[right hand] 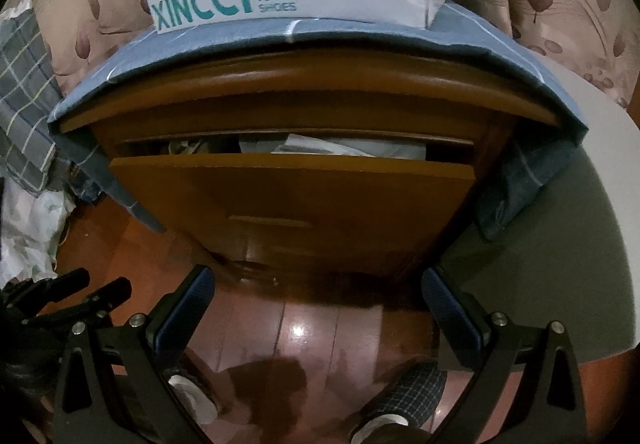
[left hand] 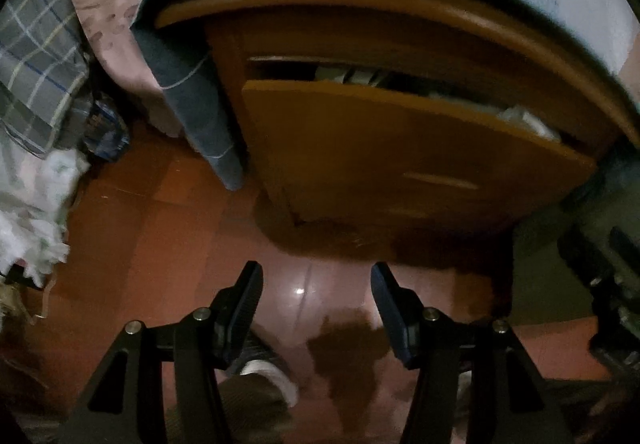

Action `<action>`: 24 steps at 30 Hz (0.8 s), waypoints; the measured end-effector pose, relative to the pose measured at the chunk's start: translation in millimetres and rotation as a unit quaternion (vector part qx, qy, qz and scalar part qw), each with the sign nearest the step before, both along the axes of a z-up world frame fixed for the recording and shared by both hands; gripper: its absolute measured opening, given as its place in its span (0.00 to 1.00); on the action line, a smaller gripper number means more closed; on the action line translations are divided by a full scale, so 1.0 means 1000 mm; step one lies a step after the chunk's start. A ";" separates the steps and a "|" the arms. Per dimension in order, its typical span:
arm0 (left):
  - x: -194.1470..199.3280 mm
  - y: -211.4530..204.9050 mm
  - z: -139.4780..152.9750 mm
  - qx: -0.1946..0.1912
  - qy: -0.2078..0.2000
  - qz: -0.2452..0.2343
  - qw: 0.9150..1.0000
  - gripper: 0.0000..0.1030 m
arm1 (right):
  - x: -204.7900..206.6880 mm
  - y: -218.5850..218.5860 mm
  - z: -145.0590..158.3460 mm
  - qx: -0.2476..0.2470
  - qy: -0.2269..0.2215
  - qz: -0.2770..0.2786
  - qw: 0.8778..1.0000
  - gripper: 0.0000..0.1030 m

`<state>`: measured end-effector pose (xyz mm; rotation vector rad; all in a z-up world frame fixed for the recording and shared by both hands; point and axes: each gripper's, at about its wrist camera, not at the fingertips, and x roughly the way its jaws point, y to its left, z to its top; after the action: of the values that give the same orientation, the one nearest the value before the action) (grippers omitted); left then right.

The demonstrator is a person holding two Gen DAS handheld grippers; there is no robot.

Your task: Take underwear out of drawer

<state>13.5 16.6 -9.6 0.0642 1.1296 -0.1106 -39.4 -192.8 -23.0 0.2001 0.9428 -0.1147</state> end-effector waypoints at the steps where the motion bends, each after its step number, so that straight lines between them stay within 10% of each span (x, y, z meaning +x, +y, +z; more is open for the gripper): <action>1: 0.002 0.002 0.001 -0.018 0.003 0.004 1.000 0.56 | 0.000 -0.003 0.000 0.007 0.000 -0.004 1.000 0.99; 10: 0.023 0.020 -0.001 -0.237 0.022 0.056 0.970 0.65 | -0.007 -0.036 0.008 0.065 -0.014 -0.053 0.996 1.00; 24: 0.076 0.020 -0.066 -0.445 0.071 0.211 0.867 0.75 | -0.007 -0.058 0.010 0.112 -0.018 -0.069 0.991 1.00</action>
<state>89.6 37.0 -75.9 -1.0303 1.1223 -0.2390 -46.7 -250.9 -13.2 0.4745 0.9046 -0.1325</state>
